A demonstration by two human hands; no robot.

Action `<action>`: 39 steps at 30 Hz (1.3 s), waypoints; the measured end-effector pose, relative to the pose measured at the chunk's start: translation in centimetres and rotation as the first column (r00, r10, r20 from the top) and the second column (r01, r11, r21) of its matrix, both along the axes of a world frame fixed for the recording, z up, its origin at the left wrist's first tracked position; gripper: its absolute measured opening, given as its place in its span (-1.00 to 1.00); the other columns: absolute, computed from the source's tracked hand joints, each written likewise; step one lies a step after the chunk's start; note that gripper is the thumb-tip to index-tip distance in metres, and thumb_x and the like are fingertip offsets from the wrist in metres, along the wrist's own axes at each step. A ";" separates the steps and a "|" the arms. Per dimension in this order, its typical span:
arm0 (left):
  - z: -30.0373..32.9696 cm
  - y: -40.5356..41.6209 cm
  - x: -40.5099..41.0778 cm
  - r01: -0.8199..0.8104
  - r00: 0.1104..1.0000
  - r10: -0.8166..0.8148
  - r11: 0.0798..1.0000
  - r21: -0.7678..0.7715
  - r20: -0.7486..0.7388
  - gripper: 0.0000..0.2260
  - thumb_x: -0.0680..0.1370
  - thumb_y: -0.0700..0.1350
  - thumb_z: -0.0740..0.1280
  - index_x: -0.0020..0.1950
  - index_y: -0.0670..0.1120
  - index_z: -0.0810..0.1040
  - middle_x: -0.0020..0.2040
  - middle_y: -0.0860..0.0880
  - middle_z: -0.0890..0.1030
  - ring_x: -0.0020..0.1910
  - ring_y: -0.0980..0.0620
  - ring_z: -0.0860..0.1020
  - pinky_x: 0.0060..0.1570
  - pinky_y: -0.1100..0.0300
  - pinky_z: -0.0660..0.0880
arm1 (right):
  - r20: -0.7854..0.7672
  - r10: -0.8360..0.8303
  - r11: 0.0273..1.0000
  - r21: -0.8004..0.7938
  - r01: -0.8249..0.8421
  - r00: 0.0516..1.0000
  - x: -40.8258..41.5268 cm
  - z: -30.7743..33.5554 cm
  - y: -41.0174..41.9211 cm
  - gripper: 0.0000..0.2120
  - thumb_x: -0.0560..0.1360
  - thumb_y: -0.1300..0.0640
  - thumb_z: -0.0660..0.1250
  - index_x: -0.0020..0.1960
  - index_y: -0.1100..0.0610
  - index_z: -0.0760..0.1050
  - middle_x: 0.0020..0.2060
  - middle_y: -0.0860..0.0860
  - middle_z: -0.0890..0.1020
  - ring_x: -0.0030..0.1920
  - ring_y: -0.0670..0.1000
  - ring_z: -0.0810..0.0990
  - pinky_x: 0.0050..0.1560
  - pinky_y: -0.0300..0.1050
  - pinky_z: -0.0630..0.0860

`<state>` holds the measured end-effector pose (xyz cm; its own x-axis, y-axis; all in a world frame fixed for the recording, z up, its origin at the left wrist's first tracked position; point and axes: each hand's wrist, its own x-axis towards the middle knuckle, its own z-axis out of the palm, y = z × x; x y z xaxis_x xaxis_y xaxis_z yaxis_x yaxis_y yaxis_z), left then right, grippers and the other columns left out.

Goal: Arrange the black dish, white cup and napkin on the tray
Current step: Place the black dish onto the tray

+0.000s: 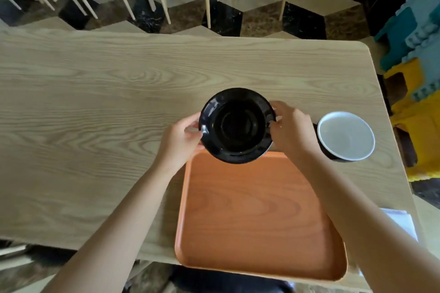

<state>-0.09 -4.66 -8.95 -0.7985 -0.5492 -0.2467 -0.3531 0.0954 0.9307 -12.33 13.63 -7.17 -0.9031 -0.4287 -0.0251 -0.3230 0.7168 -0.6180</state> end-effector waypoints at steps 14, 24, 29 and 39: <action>-1.8 1.0 8.8 -0.001 0.983 0.005 1.000 -0.019 0.183 -0.65 0.47 -0.38 0.31 0.15 -0.03 0.59 -0.17 0.06 0.62 -0.33 0.16 0.62 -0.34 0.36 0.57 | 0.448 -0.065 0.943 -0.265 0.202 0.892 9.9 -2.6 3.5 -0.53 0.33 0.38 0.30 -0.21 -0.24 0.58 -0.28 -0.35 0.67 -0.37 -0.14 0.67 -0.21 0.04 0.66; -1.0 0.9 8.8 0.139 0.946 -0.055 0.959 -0.246 0.319 -0.63 0.42 -0.30 0.36 0.17 0.01 0.58 -0.22 0.13 0.62 -0.45 0.14 0.63 -0.24 0.15 0.59 | 0.480 -0.086 0.932 -0.270 0.240 0.873 10.4 -4.0 3.7 -0.61 0.34 0.43 0.29 -0.11 -0.05 0.62 -0.24 -0.19 0.67 -0.32 -0.17 0.65 -0.32 -0.20 0.65; -1.1 0.4 8.7 0.070 0.933 -0.026 0.992 -0.108 0.358 -0.63 0.42 -0.31 0.37 0.19 -0.04 0.56 -0.21 0.08 0.61 -0.42 0.14 0.63 -0.36 0.34 0.55 | 0.539 -0.064 0.917 -0.301 0.262 0.840 10.4 -4.3 4.0 -0.54 0.38 0.44 0.29 -0.14 -0.15 0.58 -0.25 -0.11 0.69 -0.32 -0.13 0.66 -0.33 -0.24 0.62; 2.3 0.7 7.0 0.300 0.823 -0.042 0.879 -0.370 0.567 -0.79 0.49 -0.08 0.32 0.11 -0.04 0.58 -0.08 0.06 0.66 -0.20 0.09 0.64 -0.08 0.13 0.50 | 0.541 0.019 0.958 -0.249 0.139 0.841 7.8 -0.9 6.6 -0.74 0.42 0.28 0.34 -0.12 -0.11 0.54 -0.21 -0.06 0.67 -0.19 0.10 0.67 0.02 0.15 0.59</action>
